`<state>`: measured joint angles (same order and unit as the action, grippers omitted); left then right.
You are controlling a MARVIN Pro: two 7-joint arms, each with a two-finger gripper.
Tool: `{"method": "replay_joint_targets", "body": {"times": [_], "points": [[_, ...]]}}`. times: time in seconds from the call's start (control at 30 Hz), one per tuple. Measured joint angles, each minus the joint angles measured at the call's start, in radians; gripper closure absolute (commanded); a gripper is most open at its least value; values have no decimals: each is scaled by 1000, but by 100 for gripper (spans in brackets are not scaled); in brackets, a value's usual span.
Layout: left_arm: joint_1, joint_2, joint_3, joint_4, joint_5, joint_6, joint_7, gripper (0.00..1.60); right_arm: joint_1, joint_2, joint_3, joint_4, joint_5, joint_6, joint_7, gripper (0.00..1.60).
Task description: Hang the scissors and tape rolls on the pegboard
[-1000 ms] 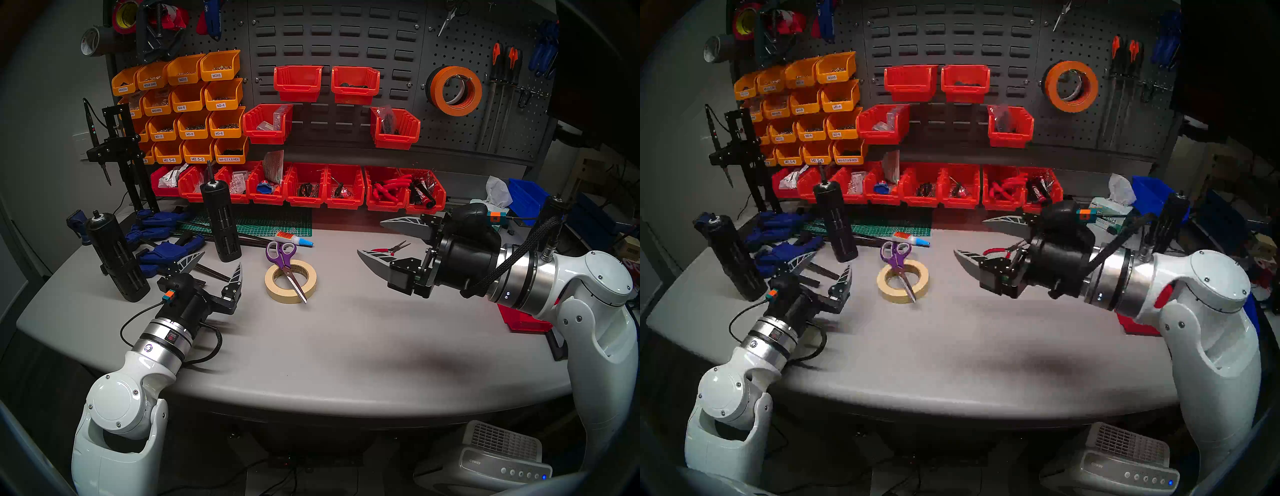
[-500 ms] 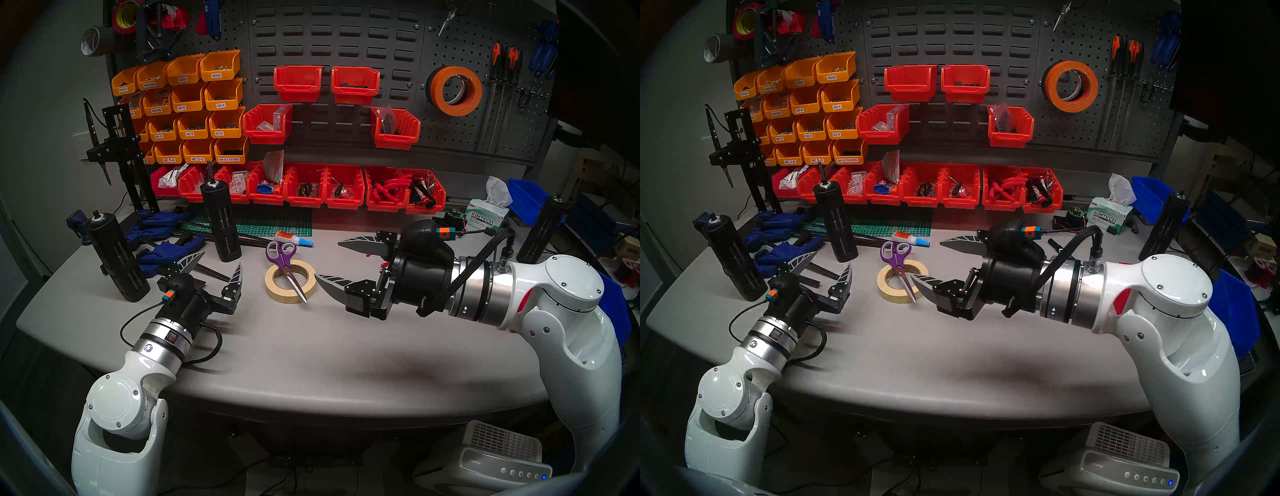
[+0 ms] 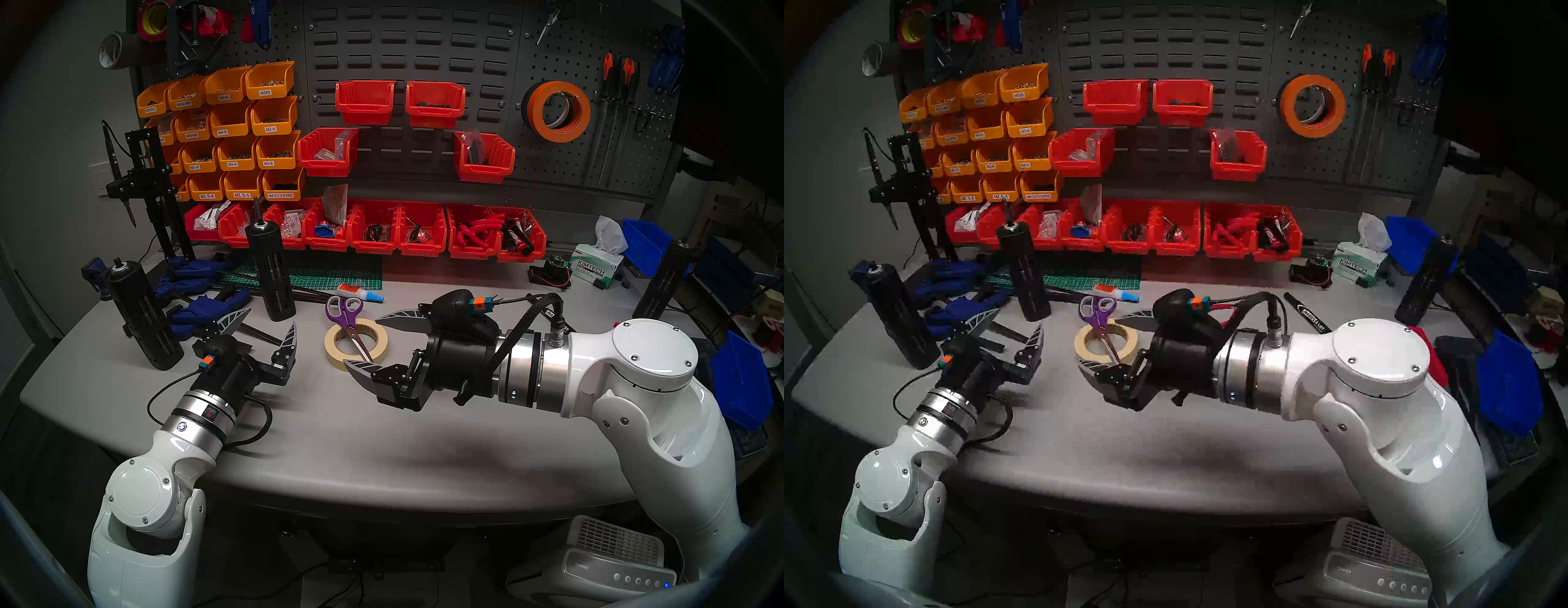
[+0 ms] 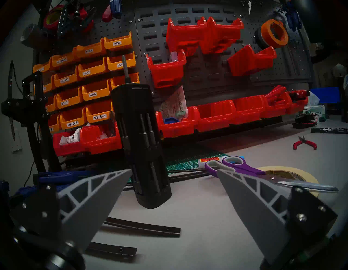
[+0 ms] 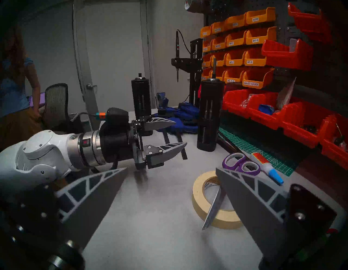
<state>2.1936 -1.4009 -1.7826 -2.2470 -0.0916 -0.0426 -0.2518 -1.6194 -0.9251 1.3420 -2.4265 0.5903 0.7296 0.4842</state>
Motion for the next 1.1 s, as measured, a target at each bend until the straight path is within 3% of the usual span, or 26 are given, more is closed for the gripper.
{"method": "replay_joint_targets", "body": {"times": [0.2,0.23,0.27,0.37,0.57,0.9,1.1], "points": [[0,0,0,0,0,0,0,0,59,-46,-100,1,-69,72,-68,0],[0,0,0,0,0,0,0,0,65,-52,-109,2,-78,83,-77,11],[0,0,0,0,0,0,0,0,76,-61,-122,2,-91,99,-89,36],[0,0,0,0,0,0,0,0,106,-86,-150,3,-123,148,-121,28],[0,0,0,0,0,0,0,0,162,-135,-193,4,-165,225,-157,29],[0,0,0,0,0,0,0,0,255,-183,-272,67,-202,234,-175,29],[0,0,0,0,0,0,0,0,305,-178,-308,125,-201,234,-181,29]]}}
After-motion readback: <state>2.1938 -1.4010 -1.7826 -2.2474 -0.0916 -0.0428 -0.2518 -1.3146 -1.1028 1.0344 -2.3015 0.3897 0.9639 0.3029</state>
